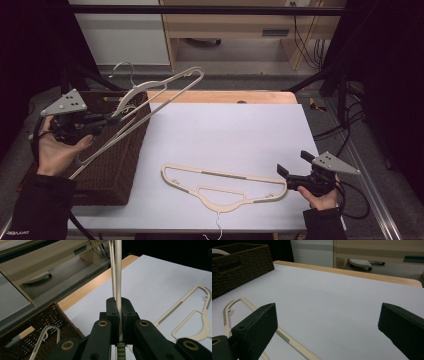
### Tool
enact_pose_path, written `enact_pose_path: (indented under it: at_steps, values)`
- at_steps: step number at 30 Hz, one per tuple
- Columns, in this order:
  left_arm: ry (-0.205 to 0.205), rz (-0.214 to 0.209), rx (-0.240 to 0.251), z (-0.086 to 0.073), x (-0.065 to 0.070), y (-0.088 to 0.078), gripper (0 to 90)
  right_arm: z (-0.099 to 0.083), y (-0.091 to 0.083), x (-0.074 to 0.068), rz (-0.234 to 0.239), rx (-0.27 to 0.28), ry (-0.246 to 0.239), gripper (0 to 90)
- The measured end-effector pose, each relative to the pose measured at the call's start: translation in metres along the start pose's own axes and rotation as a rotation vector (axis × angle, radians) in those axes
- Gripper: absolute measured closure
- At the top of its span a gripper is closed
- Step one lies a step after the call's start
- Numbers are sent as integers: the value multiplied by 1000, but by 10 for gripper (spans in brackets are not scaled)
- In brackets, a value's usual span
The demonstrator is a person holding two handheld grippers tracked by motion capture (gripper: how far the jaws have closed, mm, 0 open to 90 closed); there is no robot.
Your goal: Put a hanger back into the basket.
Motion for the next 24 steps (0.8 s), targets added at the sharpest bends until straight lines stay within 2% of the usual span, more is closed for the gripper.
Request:
enact_pose_path:
  at_steps: [1, 2, 5, 6, 7, 10, 12, 17, 24]
  values:
    - [-13, 8, -14, -8, -11, -3, 868, 0, 0, -1, 3, -2, 5, 29]
    - [-13, 8, -14, -8, -11, -3, 868, 0, 0, -1, 3, -2, 5, 29]
    - [-47, 42, -36, -27, -34, -7, 867, 0, -1, 1, 1, -1, 5, 31]
    - [-47, 42, -36, -27, -34, -7, 867, 0, -2, 1, -2, -2, 10, 31]
    - [-60, 49, -40, -35, -42, -9, 868, 0, -2, 1, -1, -2, 11, 31]
    - [-83, 57, -59, -49, -53, -13, 867, 0, -2, 2, 2, 4, 1, 31]
    - [-95, 63, -70, -59, -59, -15, 867, 0, -2, 1, 1, -1, 12, 31]
    - [-119, 72, -83, -79, -70, -18, 867, 0, -1, 1, 4, 1, 5, 32]
    - [-155, 82, -80, -98, -81, -23, 867, 0, -1, 1, 2, 1, 9, 33]
Point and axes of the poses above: each handheld gripper's, and its own axes: y roughly forward along the jaws, z roughly out of its top, x roughly to its right, the point moved 7 cm from there along y, roughly forward along the jaws, and after that the axes turned 6 degrees about -x, right-handed, at the moved point
